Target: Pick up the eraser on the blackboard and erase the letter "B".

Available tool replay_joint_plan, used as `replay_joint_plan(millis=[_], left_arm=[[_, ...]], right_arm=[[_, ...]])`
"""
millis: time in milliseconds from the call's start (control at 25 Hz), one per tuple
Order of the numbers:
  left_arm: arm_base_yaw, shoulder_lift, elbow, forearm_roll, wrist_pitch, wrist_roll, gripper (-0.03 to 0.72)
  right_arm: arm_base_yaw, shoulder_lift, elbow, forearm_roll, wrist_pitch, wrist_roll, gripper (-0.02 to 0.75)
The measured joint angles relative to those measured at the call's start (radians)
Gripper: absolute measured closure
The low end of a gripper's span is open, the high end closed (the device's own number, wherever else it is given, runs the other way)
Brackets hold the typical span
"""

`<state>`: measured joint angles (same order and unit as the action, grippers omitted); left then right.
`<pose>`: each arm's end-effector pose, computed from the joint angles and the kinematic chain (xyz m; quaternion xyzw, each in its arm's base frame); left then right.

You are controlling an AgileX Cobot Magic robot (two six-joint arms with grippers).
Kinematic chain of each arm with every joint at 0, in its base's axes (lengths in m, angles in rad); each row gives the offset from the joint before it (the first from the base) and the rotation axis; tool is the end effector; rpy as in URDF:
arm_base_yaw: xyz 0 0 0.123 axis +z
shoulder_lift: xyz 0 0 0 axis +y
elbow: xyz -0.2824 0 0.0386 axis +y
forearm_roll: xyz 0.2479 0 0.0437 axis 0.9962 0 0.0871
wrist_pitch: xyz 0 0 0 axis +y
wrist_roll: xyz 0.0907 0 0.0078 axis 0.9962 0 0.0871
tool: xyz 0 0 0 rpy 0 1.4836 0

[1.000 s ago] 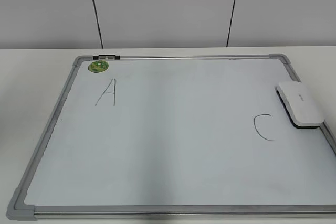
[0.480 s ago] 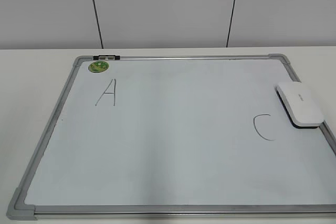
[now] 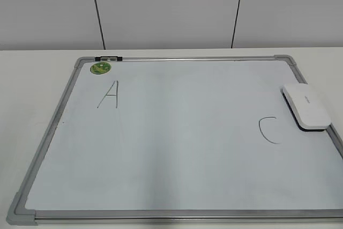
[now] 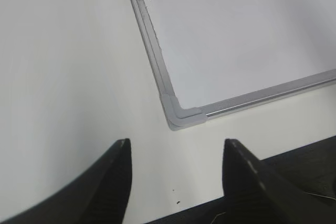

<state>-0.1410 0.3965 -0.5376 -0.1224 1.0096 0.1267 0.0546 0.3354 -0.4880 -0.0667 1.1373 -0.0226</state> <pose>0.0562 -0.0175 0.2822 0.1129 0.9145 -0.0631 0.3834 0.0413 -0.0033 0.2622 -0.0396 0.9425 -0.0279 0.3306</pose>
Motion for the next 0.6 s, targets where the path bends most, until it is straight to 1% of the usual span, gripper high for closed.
replay_joint_plan(millis=[280, 600], left_arm=[[0.000, -0.003, 0.005, 0.007, -0.039, 0.000, 0.281], [0.000, -0.003, 0.030, 0.040, -0.105, -0.002, 0.281]], right_arm=[[0.000, 0.000, 0.000, -0.004, -0.003, 0.004, 0.146], [0.000, 0.000, 0.000, -0.005, -0.004, 0.004, 0.146]])
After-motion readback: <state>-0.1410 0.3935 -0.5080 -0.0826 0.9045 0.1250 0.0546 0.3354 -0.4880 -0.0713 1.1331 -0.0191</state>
